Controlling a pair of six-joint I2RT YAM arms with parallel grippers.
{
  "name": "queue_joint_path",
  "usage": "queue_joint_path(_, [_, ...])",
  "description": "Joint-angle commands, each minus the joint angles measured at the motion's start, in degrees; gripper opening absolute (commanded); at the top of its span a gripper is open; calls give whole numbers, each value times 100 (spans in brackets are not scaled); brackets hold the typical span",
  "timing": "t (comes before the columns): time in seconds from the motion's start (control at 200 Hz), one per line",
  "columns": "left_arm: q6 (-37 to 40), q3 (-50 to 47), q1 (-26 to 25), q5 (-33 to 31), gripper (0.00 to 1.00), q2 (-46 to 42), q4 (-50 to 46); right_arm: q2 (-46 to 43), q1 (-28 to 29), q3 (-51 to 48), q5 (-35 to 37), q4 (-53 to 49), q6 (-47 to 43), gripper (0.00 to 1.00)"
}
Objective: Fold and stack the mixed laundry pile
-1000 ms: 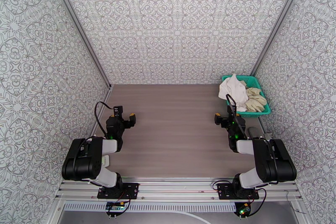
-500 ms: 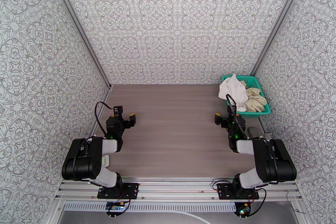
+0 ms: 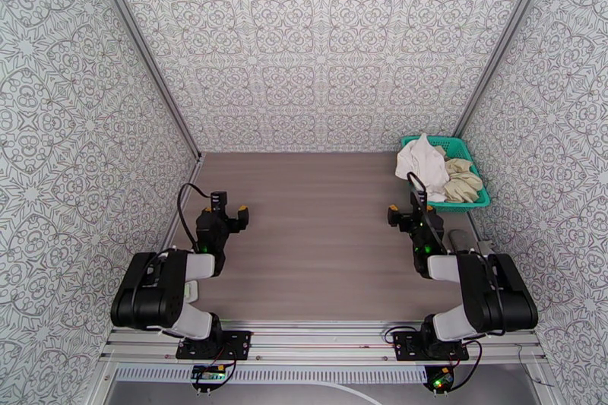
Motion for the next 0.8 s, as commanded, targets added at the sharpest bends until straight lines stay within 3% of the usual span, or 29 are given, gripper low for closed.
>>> queue_joint_path(0.0, [7, 222, -238, -1094, 97, -945, -1057, -845, 53, 176, 500, -924, 193, 99])
queue_joint_path(0.125, [-361, 603, -516, -1581, 99, -1794, -2598, -1528, 164, 1057, 671, -3353, 872, 99])
queue_joint_path(0.195, [-950, 923, -527, -1360, 99, -2145, -3665, -1792, 279, 1413, 804, -4310, 1491, 99])
queue_joint_path(0.255, [-1636, 1157, -299, -288, 100, -2414, -4386, -1937, 290, 1697, 675, -5116, 1932, 99])
queue_joint_path(0.33, [-2335, 1254, -116, 1105, 95, -2641, -4549, -2038, 290, 2001, 646, -5837, 2380, 99])
queue_joint_path(0.395, [-2555, 1529, -279, 1669, 90, -2726, -4924, -1992, 290, 2414, 407, -6342, 2394, 99])
queue_joint_path(0.515, [-1884, 2607, -1050, 2237, 90, -2527, -6340, -1431, 182, 3683, 292, -7669, 2239, 99])
queue_joint_path(0.61, [-1132, 3588, -1563, 2538, 91, -2111, -7533, -909, -255, 4734, -189, -8453, 2163, 99])
queue_joint_path(0.695, [-1159, 4069, -1791, 3267, 90, -1685, -7797, -505, -727, 5493, -446, -8811, 2191, 99])
queue_joint_path(0.795, [-1170, 4498, -2106, 3620, 89, -1257, -7822, 113, -1309, 6426, -815, -9266, 2155, 99])
